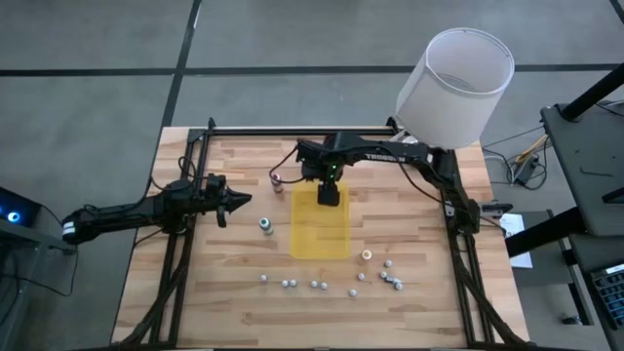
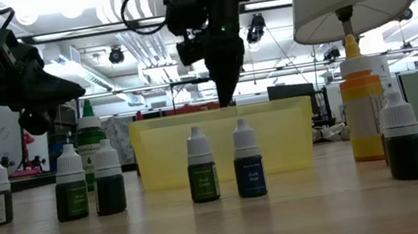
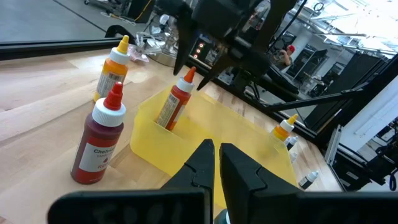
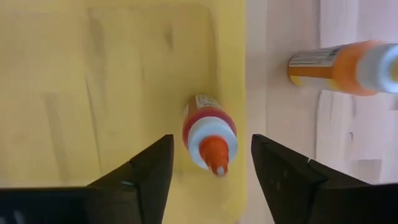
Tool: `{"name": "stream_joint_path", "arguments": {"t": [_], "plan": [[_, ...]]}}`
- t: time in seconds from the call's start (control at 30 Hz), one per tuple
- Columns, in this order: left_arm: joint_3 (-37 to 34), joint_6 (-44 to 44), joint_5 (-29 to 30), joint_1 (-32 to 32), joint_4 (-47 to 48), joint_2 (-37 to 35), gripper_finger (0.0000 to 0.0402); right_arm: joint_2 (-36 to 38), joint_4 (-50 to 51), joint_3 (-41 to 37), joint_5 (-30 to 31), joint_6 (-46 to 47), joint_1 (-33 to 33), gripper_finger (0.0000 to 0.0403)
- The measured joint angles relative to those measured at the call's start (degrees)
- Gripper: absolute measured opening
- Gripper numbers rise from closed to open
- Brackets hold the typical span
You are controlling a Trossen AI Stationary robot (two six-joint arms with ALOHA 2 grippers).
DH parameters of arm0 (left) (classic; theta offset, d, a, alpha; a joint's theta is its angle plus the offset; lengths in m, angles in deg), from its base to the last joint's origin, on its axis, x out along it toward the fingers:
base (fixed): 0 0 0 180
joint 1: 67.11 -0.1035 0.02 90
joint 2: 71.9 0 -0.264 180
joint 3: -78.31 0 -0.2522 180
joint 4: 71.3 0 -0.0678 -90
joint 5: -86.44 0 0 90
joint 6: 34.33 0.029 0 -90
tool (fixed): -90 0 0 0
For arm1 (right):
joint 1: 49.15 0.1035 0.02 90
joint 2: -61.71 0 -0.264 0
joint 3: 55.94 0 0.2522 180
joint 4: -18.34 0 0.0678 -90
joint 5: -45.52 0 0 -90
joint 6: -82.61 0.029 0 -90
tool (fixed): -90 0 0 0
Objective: Pick & Place food coloring
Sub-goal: Put the bottom large yellow food coloring bottle into the bin
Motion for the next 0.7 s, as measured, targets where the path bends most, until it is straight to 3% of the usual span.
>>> {"name": "stream_joint_path", "arguments": {"t": [0.7], "plan": [[0.00,0.00,0.01,0.01,0.00,-0.02,0.0000,9.30,5.30,-0.59,-0.07,0.23,1.67,0.0210]]}}
